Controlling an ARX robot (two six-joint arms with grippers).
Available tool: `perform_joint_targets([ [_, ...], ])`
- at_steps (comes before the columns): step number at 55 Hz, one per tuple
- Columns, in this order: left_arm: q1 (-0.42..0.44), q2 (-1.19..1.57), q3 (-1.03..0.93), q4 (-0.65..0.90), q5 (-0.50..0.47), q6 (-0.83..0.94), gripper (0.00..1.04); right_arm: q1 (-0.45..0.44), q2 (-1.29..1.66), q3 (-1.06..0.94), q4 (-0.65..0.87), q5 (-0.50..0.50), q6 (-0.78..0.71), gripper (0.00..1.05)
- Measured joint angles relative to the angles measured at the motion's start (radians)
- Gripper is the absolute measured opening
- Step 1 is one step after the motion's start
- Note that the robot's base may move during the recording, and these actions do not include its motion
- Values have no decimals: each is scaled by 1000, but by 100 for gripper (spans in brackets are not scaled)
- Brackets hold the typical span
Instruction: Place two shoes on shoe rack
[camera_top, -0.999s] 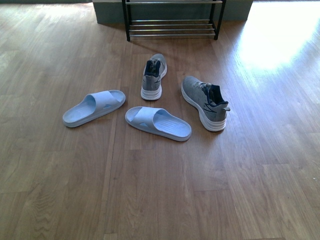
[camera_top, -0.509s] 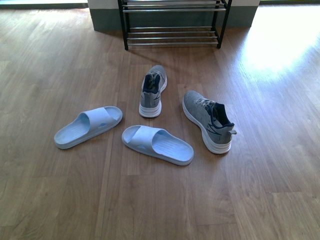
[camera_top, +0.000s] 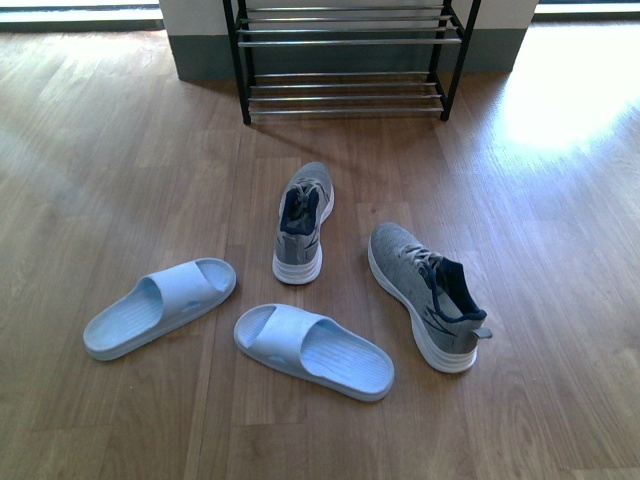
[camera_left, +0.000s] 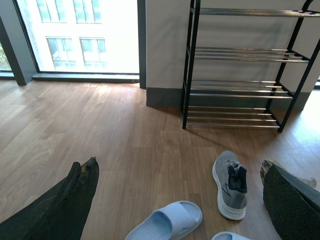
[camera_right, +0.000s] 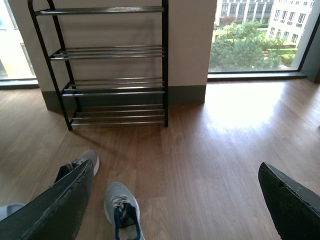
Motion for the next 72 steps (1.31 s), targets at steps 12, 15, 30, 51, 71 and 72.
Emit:
perform_joint_targets([
  [12, 0, 0, 0, 0, 2, 0, 95, 0, 0, 0, 0, 2, 0, 96],
  [15, 0, 0, 0, 0, 4, 1, 95, 0, 0, 0, 0, 4, 0, 96],
  [30, 0, 0, 0, 0, 2, 1, 95, 0, 0, 0, 0, 1, 0, 96],
  [51, 0, 0, 0, 0, 2, 1, 95, 0, 0, 0, 0, 0, 0, 96],
  [71, -205, 644, 192, 16, -318, -348, 95, 0, 1, 0, 0, 0, 0, 96],
  [72, -214, 739, 220, 70, -326, -348, 95, 0, 1, 0, 0, 0, 0, 96],
])
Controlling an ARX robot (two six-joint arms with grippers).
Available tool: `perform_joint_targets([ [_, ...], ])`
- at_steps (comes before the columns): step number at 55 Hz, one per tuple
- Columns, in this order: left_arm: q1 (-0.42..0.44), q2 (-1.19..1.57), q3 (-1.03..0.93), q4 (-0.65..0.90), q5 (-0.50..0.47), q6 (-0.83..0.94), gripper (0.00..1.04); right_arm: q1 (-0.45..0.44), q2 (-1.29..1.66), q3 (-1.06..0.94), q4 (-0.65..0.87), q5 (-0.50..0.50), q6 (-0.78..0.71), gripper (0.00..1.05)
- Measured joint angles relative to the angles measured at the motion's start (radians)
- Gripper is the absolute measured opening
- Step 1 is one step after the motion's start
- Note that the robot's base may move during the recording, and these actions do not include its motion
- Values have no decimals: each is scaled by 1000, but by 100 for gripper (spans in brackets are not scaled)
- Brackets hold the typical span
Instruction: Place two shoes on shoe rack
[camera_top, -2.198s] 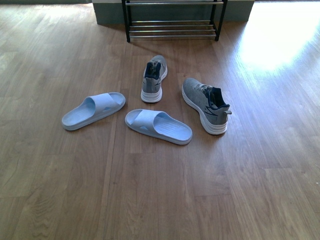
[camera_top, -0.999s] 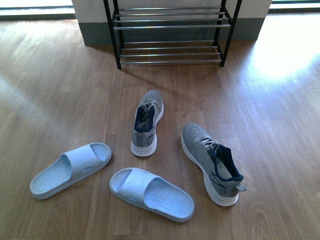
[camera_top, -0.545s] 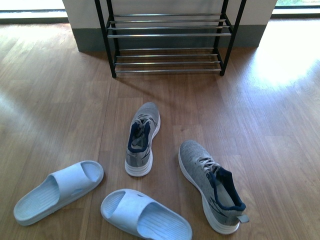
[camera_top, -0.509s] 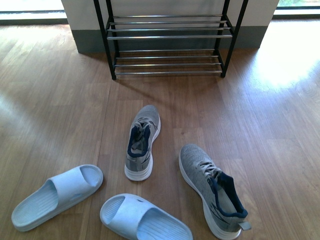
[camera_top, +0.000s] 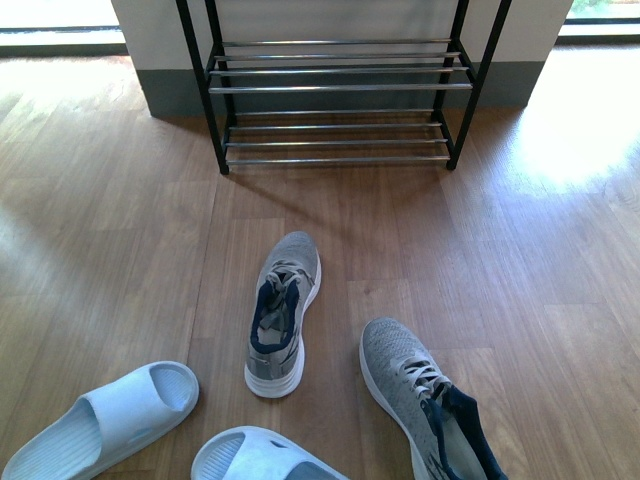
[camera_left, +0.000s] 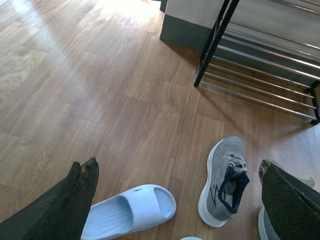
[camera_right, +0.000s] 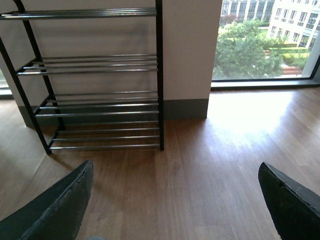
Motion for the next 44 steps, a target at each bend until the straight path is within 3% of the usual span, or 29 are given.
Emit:
perform_joint_targets([
  [6, -27, 470, 158, 196, 18, 44, 95, 0, 0, 0, 0, 0, 0, 96],
  [19, -50, 1139, 438, 230, 93, 153, 95, 0, 0, 0, 0, 0, 0, 96],
  [44, -56, 1731, 883, 96, 301, 174, 95, 0, 0, 0, 0, 0, 0, 96],
])
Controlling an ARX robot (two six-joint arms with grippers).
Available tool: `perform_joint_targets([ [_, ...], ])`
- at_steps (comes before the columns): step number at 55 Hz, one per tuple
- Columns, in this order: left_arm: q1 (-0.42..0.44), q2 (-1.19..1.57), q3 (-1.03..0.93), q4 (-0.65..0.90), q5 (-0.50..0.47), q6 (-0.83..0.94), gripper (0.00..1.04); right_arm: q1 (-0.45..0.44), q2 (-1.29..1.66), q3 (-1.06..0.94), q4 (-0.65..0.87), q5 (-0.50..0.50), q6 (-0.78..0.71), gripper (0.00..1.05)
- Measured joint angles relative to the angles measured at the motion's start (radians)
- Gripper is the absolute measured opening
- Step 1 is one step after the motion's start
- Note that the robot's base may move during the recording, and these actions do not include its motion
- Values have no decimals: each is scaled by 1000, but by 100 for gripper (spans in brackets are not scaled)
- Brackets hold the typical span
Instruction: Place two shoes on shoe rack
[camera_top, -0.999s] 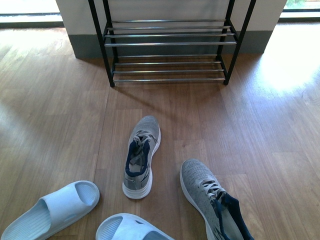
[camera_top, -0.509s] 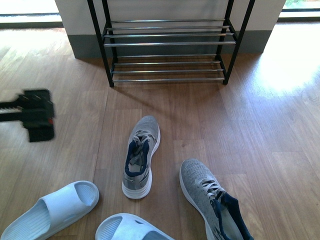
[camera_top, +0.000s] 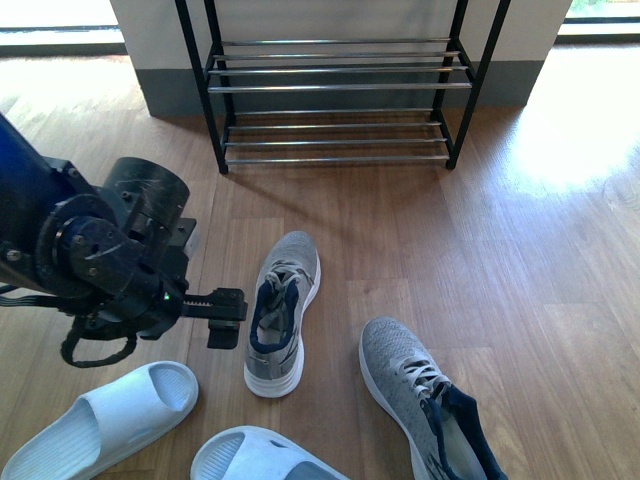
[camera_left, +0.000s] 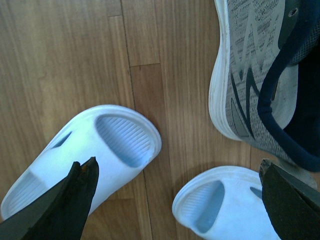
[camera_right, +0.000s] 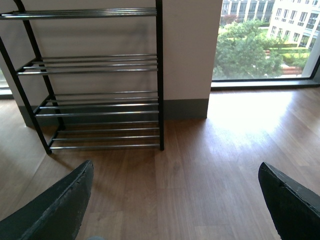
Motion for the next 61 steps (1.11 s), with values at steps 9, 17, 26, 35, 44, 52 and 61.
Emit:
perform_joint_targets([
  [9, -15, 119, 157, -23, 56, -1, 95, 0, 0, 0, 0, 0, 0, 96],
  [17, -27, 183, 239, -40, 81, -2, 95, 0, 0, 0, 0, 0, 0, 96],
  [26, -40, 264, 333, -43, 97, -5, 95, 0, 0, 0, 0, 0, 0, 96],
  [35, -46, 344, 410, -21, 117, -9, 95, 0, 0, 0, 0, 0, 0, 96],
  [44, -42, 390, 457, 0, 74, 12, 95, 0, 0, 0, 0, 0, 0, 96],
  [52, -30, 410, 465, 55, -23, 62, 86, 0, 0, 0, 0, 0, 0, 96],
  [61, -16, 425, 465, 73, -35, 86, 63, 0, 0, 0, 0, 0, 0, 96],
])
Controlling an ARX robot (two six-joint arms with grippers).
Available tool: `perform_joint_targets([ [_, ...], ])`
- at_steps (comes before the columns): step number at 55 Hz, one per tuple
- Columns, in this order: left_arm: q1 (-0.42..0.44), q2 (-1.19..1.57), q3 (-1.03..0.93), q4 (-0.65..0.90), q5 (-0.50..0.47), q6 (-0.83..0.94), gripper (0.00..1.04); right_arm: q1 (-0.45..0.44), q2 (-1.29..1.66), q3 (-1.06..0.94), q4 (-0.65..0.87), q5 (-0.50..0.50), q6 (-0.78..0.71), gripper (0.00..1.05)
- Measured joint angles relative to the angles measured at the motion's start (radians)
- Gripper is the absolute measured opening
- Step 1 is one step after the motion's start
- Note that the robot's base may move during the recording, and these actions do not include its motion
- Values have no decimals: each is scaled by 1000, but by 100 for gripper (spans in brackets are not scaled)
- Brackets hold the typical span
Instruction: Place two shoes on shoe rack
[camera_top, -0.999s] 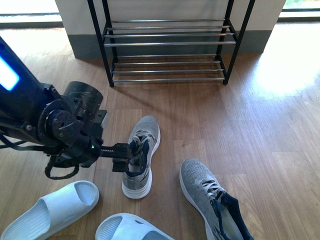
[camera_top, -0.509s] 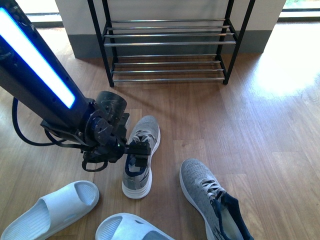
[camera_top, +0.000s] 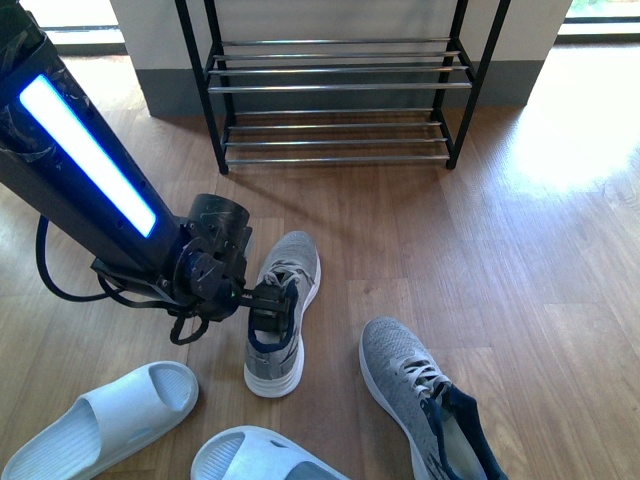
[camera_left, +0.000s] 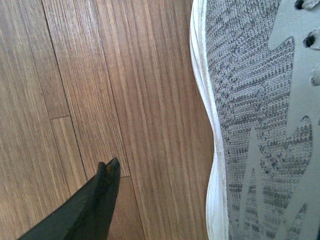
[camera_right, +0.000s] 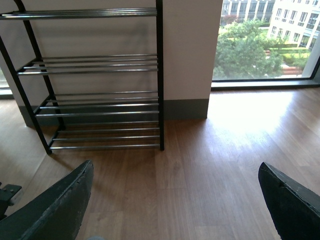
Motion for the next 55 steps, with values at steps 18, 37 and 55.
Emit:
perform_joint_targets([
  [18, -3, -2, -32, 74, 27, 3, 8, 0, 0, 0, 0, 0, 0, 96],
  [37, 18, -269, -348, 161, -65, -24, 2, 0, 0, 0, 0, 0, 0, 96],
  [55, 54, -910, -810, 269, -190, 21, 2, 0, 0, 0, 0, 0, 0, 96],
])
